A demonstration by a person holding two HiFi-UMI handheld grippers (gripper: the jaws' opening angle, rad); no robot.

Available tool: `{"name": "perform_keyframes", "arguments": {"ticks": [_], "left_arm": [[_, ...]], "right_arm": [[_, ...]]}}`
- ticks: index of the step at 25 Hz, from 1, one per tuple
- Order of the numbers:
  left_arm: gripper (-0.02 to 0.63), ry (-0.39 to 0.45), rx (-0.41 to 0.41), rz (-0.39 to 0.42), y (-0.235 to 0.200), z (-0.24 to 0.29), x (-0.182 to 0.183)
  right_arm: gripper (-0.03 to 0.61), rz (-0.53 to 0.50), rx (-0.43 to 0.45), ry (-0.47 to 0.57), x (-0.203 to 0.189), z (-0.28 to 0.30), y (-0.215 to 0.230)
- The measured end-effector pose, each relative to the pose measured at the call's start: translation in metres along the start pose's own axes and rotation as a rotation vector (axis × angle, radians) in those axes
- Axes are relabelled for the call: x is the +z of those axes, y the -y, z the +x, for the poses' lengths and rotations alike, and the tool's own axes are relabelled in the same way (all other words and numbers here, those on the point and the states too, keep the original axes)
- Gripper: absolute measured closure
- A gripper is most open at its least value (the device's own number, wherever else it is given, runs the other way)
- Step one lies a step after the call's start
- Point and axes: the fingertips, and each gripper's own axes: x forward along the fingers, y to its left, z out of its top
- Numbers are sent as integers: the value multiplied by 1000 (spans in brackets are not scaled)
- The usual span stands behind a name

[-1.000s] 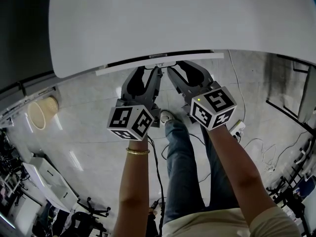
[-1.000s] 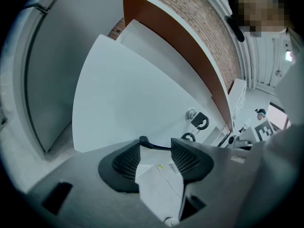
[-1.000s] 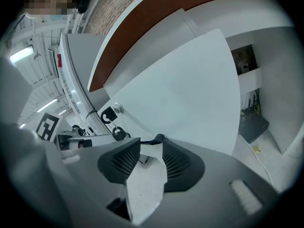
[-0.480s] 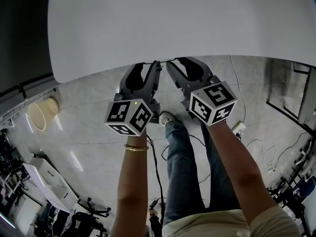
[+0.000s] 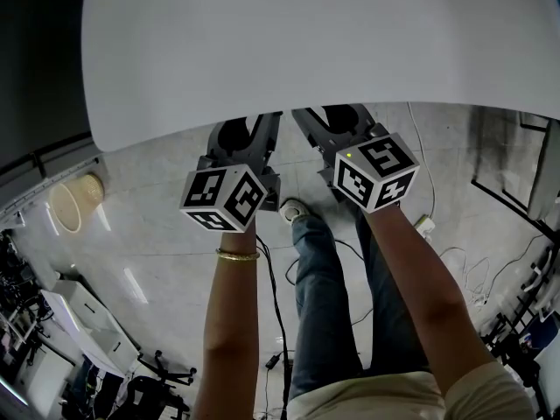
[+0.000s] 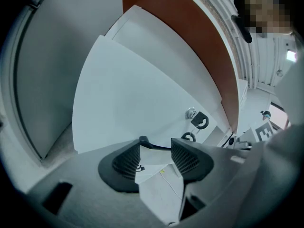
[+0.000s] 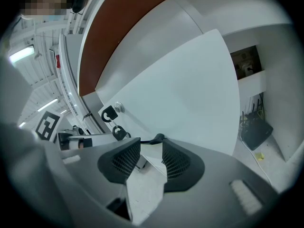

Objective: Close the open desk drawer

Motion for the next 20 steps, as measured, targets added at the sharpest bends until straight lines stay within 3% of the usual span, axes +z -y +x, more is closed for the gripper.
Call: {"name": "perform_keyframes", "arguments": {"ticks": [20], "left_arm": [[407, -4, 8, 14, -7, 27, 20]], "right_arm": [[426, -6, 6, 27, 23, 21, 17]]}}
